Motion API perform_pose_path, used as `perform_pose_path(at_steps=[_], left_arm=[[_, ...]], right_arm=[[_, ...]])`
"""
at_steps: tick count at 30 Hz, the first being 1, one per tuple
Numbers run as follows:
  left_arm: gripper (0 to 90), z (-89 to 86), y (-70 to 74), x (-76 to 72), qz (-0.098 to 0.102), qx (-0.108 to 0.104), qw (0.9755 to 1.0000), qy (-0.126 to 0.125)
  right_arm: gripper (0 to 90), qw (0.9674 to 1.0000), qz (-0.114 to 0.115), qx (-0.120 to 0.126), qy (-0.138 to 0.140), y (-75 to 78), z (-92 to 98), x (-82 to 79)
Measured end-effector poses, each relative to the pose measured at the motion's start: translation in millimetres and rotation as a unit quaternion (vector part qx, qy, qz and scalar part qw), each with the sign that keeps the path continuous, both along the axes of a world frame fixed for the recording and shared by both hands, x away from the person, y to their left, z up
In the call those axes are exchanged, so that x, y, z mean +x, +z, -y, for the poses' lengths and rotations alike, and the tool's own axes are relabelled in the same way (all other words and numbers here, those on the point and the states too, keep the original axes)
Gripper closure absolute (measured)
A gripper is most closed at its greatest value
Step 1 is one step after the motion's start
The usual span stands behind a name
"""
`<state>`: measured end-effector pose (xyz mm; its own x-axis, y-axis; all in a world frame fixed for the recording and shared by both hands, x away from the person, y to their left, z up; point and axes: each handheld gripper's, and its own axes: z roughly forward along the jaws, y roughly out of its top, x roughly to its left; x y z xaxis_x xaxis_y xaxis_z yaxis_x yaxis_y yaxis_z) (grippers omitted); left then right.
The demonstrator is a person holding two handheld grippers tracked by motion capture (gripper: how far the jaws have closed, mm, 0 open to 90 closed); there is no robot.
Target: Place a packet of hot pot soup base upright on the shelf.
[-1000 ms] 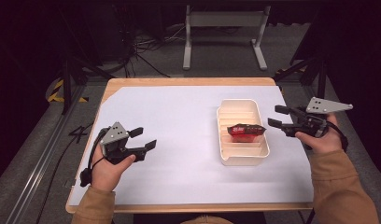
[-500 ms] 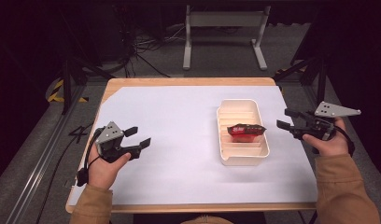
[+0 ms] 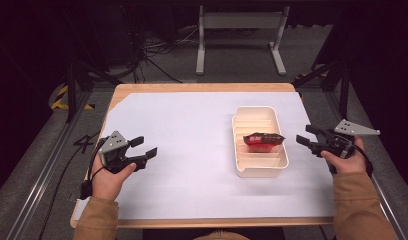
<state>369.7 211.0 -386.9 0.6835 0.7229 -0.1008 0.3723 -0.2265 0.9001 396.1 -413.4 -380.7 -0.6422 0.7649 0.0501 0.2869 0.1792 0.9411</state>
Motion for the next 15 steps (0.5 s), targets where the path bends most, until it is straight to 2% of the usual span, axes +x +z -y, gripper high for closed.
perform_pose_path(at_steps=[3,15], left_arm=[[33.5,-1.3,-1.8,0.4,-0.005,0.000,1.0000,0.000],[33.4,-4.2,-9.1,3.6,-0.016,0.007,0.9999,0.002]], right_arm=[[35.5,1.0000,-0.001,0.003,-0.009,-6.3,-1.2,-0.1],[37.5,0.9983,-0.038,-0.028,-0.034,-42.8,-1.9,2.6]])
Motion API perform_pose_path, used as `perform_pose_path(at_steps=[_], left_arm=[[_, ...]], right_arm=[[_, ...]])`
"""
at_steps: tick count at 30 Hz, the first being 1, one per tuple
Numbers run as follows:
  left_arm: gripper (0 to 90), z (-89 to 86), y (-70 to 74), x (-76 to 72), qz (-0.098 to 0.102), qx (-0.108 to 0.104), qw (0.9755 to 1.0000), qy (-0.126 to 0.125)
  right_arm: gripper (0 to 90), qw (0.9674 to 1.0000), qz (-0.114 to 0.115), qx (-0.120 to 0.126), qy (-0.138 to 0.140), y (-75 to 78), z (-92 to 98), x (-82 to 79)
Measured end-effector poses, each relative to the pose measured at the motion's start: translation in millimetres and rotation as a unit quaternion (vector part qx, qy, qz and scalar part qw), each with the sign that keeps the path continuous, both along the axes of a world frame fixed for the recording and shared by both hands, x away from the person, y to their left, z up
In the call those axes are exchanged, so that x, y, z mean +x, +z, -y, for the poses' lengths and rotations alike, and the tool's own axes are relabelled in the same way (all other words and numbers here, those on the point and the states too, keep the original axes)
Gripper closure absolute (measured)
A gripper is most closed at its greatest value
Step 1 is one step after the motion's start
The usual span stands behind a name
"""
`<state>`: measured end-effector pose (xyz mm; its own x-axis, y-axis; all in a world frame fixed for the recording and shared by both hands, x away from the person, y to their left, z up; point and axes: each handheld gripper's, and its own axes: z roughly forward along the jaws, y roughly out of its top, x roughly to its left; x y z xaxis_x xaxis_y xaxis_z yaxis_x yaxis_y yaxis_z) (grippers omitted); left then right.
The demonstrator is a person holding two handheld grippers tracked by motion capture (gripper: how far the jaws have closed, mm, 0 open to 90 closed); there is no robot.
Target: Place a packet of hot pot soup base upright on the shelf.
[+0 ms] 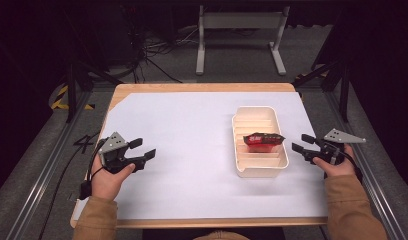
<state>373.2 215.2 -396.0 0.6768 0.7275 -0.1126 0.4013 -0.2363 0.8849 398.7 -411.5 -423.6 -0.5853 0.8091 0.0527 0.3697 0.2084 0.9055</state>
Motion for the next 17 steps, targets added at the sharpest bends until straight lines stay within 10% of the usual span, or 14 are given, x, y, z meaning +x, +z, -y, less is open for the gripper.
perform_pose_path(at_steps=[17], left_arm=[[33.9,-1.3,-10.6,4.2,-0.020,-0.002,0.9998,0.004]], right_arm=[[38.2,1.0000,-0.002,-0.004,-0.004,-8.7,-6.8,0.8]])
